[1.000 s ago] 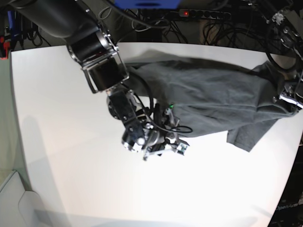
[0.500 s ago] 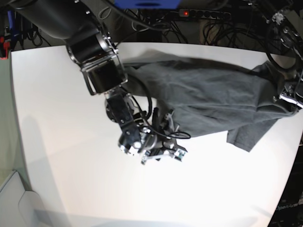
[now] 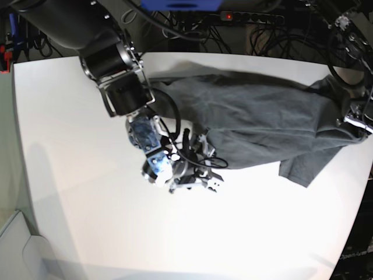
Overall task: Layout the t-shirt on the table in an organized manner, then fold the t-shirt properly
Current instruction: 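Release the t-shirt with the right gripper and regrasp nearby fabric, then lift the grasped fabric with the right gripper toward the left gripper, then lower the right gripper onto the t-shirt and grasp fabric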
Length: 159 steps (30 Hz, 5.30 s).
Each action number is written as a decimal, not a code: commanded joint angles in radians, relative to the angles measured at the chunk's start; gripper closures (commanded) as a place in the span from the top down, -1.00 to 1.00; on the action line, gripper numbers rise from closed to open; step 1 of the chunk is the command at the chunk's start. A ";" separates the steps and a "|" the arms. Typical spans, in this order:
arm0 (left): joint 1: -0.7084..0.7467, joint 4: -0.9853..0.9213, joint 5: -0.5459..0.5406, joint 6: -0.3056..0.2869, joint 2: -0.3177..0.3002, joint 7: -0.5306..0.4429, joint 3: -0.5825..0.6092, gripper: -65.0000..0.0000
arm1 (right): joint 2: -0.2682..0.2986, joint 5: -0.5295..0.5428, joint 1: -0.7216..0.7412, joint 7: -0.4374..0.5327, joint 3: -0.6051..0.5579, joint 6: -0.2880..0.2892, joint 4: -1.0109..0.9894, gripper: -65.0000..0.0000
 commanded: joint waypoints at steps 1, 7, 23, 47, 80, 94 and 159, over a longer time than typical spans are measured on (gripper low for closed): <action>-0.010 0.014 -0.002 0.001 -0.018 -0.026 -0.005 -0.99 | -0.012 0.015 0.028 0.017 -0.001 -0.001 0.017 -0.04; -0.012 0.012 -0.002 0.001 -0.018 -0.026 -0.005 -0.99 | -0.012 0.015 0.009 0.017 -0.002 -0.001 0.014 -0.74; -0.010 0.017 -0.007 0.001 -0.018 -0.026 -0.005 -0.99 | 0.011 0.018 0.005 -0.052 0.001 -0.001 0.232 -1.00; -0.007 0.018 -0.004 0.000 -0.018 -0.026 -0.011 -0.99 | -0.021 0.014 -0.225 -0.273 -0.659 -0.001 0.704 -1.00; -0.003 0.012 -0.001 0.000 -0.025 -0.028 -0.012 -0.99 | -0.021 -0.183 -0.116 -0.256 -0.432 -0.001 0.454 -0.28; -0.006 0.017 -0.001 0.003 -0.024 -0.026 -0.012 -0.99 | -0.021 -0.190 -0.162 -0.216 -0.427 -0.001 0.235 -0.30; 0.010 0.014 -0.002 0.000 0.002 -0.028 -0.008 -0.99 | -0.021 -0.186 -0.013 -0.047 -0.404 -0.001 0.104 0.30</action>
